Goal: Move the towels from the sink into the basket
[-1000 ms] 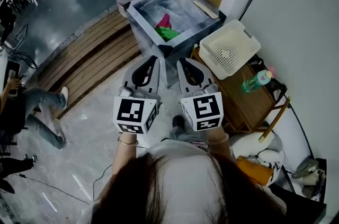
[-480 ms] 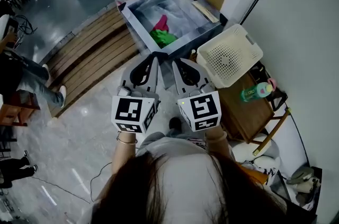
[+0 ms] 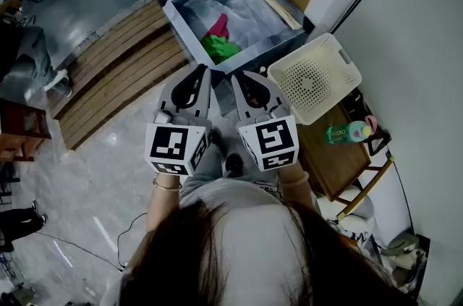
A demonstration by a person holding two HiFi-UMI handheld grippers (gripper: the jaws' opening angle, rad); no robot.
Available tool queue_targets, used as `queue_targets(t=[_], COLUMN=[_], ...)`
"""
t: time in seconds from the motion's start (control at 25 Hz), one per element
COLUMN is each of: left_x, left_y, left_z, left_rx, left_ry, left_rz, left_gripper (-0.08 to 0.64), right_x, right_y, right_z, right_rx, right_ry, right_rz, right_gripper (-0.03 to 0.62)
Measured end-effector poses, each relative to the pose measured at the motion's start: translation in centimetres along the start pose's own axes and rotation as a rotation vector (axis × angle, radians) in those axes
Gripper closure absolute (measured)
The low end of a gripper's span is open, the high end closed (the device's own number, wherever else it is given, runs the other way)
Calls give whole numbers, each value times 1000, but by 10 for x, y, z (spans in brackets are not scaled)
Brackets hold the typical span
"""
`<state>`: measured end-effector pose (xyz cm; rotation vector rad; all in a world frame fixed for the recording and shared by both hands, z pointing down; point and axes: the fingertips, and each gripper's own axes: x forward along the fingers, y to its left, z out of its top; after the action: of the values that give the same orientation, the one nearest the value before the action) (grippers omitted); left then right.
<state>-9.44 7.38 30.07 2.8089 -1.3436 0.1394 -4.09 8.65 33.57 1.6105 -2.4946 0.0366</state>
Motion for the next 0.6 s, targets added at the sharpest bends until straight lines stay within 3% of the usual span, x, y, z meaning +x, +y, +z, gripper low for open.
queue_targets(t=[0.6], left_x=[73], left_y=[45], left_z=[-11], left_rx=[-16], left_ry=[18], left_rz=[-27], left_gripper=[539], right_x=[73], right_y=[-41], right_z=[-21], right_rx=[12], right_ry=[85], right_rz=[2], right_gripper=[565])
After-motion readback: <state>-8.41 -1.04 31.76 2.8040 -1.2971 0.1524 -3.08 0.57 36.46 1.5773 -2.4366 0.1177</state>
